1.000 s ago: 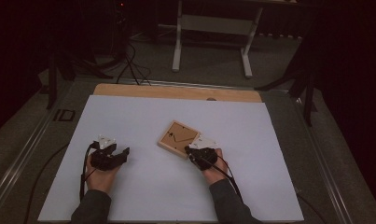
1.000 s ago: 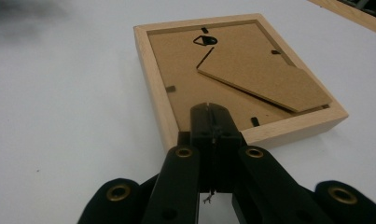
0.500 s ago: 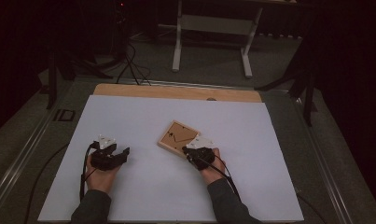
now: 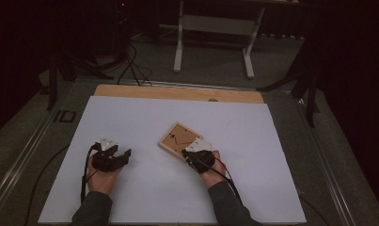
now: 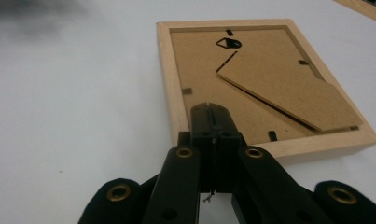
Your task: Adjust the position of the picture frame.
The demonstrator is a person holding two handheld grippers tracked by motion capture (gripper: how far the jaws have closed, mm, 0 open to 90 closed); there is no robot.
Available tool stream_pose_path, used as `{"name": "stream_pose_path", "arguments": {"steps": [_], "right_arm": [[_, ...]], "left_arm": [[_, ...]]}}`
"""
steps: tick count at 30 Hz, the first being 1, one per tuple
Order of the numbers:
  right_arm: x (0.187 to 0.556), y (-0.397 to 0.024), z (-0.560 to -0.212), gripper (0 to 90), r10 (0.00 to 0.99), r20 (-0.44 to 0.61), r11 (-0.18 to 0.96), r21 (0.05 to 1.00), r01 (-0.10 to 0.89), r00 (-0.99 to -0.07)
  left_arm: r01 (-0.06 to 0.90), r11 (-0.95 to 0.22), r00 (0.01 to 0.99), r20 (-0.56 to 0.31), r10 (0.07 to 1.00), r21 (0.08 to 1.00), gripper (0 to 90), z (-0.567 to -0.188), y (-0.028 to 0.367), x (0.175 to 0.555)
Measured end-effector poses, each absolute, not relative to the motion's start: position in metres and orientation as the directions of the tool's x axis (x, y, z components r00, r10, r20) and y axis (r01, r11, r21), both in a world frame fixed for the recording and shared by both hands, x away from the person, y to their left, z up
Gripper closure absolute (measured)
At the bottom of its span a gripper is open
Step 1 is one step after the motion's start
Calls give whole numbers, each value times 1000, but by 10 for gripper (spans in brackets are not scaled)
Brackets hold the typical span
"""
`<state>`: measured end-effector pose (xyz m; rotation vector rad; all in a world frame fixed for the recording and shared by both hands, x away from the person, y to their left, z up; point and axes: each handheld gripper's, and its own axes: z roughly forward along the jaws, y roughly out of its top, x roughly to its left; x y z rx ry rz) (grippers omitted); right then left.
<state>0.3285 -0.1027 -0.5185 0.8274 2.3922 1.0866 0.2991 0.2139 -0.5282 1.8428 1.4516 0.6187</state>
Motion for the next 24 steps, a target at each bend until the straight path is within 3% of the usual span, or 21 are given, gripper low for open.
{"name": "stream_pose_path", "arguments": {"steps": [24], "right_arm": [[314, -76, -519, 897, 584, -82, 552, 770, 321, -808]], "left_arm": [[628, -126, 258, -53, 965, 768, 437, -528, 214, 299]]}}
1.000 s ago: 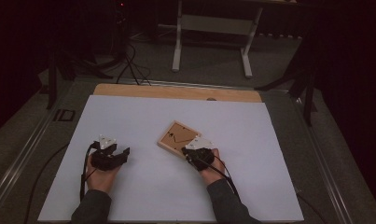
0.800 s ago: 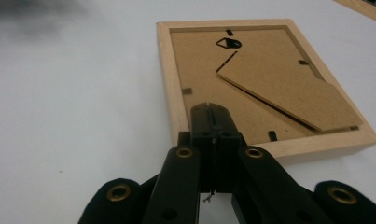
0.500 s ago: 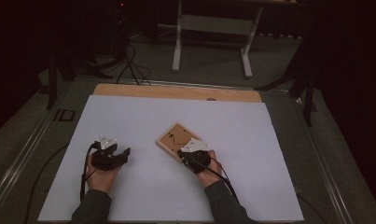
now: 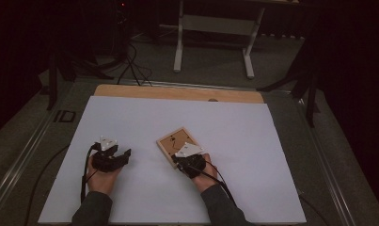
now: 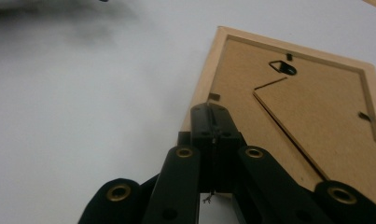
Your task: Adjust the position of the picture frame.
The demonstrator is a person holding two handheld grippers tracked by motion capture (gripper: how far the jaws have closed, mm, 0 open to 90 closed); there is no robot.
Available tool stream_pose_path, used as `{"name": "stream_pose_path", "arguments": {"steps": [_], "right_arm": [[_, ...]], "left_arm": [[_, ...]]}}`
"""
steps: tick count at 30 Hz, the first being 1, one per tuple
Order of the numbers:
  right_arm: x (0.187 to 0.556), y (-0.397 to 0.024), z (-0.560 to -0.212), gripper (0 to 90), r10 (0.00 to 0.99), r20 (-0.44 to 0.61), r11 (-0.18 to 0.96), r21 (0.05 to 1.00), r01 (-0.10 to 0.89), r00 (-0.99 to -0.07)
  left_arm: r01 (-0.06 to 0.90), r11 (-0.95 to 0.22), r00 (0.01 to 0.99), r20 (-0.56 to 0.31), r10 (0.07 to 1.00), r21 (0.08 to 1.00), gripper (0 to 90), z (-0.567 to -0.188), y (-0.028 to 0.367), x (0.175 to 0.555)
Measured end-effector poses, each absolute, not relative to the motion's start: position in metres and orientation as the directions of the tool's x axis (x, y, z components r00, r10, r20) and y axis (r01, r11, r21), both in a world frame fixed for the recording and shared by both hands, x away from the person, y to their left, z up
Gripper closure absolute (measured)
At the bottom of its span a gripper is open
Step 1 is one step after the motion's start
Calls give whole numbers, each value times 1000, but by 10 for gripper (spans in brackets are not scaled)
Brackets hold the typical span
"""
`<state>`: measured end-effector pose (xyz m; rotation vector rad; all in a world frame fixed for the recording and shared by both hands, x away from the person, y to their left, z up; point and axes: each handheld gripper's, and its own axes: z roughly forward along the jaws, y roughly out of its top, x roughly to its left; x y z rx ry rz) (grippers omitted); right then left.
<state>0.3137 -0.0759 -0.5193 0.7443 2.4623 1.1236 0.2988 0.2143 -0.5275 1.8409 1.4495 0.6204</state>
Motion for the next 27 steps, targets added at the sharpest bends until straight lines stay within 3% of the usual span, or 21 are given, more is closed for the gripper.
{"name": "stream_pose_path", "arguments": {"steps": [27], "right_arm": [[302, -30, -518, 897, 511, -108, 598, 757, 263, -853]], "left_arm": [[622, -133, 269, -51, 962, 771, 438, -527, 212, 299]]}}
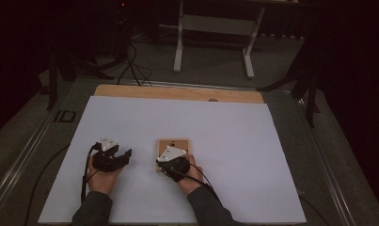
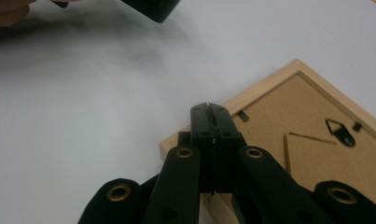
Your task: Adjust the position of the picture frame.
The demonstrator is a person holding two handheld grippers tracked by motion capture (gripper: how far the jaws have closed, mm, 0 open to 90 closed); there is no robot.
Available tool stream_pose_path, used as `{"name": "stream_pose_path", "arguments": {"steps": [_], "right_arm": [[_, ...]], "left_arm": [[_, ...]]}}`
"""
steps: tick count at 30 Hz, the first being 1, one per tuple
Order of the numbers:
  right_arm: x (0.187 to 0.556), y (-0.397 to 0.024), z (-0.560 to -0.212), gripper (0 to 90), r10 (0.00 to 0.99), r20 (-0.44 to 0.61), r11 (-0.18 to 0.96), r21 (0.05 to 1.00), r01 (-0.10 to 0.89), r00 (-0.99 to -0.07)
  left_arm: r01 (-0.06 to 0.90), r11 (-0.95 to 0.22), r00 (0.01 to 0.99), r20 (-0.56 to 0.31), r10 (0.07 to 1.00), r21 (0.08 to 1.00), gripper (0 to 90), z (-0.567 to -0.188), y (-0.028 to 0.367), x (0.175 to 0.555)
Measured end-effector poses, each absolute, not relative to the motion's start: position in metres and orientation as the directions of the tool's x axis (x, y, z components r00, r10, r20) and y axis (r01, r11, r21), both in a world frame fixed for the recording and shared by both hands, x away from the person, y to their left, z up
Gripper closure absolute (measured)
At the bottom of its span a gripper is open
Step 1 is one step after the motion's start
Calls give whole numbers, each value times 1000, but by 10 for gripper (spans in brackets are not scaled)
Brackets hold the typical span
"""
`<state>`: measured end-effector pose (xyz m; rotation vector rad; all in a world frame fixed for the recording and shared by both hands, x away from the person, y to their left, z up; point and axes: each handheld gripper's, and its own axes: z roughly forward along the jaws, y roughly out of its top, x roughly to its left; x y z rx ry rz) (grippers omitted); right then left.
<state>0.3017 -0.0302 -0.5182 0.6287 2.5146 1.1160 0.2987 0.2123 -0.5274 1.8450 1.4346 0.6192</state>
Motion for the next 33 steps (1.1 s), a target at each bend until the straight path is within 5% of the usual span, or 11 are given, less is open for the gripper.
{"name": "stream_pose_path", "arguments": {"steps": [14, 33], "right_arm": [[308, -16, -517, 896, 486, -105, 613, 748, 253, -868], [360, -69, -497, 896, 649, -79, 508, 786, 353, -757]], "left_arm": [[616, -138, 287, -58, 956, 776, 452, -526, 211, 297], [585, -200, 392, -58, 918, 786, 581, -522, 198, 288]]}}
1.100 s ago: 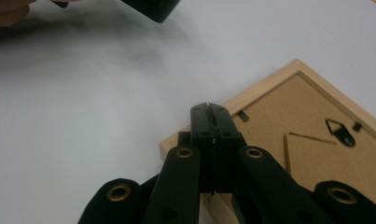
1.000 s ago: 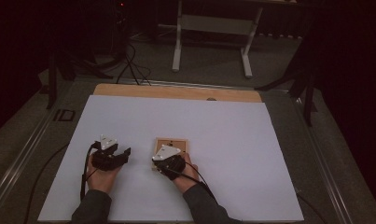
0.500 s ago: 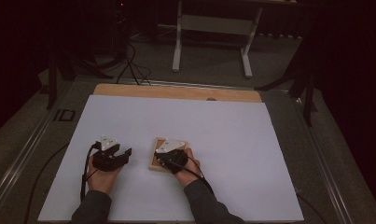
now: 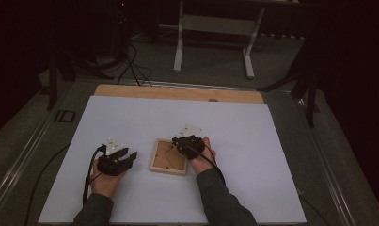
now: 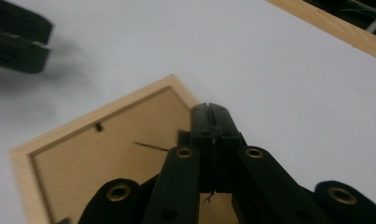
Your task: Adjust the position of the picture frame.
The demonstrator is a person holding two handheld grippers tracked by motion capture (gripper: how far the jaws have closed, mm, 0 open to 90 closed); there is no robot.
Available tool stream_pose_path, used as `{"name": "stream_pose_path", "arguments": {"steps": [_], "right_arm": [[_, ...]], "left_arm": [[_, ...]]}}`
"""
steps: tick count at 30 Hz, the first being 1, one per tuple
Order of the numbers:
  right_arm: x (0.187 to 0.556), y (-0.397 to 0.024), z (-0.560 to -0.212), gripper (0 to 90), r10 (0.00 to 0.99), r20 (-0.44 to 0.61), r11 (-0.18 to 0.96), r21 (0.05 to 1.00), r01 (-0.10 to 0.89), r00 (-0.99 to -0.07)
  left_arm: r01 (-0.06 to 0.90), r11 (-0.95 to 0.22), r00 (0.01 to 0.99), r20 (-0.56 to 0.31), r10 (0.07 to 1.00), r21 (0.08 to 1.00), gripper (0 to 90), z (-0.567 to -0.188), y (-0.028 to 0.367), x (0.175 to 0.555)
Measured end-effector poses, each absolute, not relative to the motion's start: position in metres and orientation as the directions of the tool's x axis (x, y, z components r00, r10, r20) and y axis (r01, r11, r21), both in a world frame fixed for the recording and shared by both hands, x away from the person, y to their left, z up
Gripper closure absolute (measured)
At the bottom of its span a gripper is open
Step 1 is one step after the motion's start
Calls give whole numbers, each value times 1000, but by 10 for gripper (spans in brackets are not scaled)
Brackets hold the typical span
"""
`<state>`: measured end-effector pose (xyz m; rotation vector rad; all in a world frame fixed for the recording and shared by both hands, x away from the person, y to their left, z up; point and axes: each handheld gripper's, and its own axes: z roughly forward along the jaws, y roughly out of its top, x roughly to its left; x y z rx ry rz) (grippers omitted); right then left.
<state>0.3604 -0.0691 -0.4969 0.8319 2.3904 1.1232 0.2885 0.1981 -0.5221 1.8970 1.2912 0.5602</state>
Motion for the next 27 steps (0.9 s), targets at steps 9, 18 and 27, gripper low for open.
{"name": "stream_pose_path", "arguments": {"steps": [9, 18, 27], "right_arm": [[373, -75, -502, 896, 673, -88, 514, 770, 379, -734], [382, -79, -508, 896, 692, -90, 518, 753, 406, -716], [389, -84, -514, 896, 708, -86, 516, 740, 431, -701]], "left_arm": [[536, -244, 484, -58, 873, 808, 645, -518, 182, 278], [523, -274, 554, -78, 829, 807, 715, -520, 163, 270], [511, -296, 593, -82, 801, 807, 817, -520, 153, 265]]}}
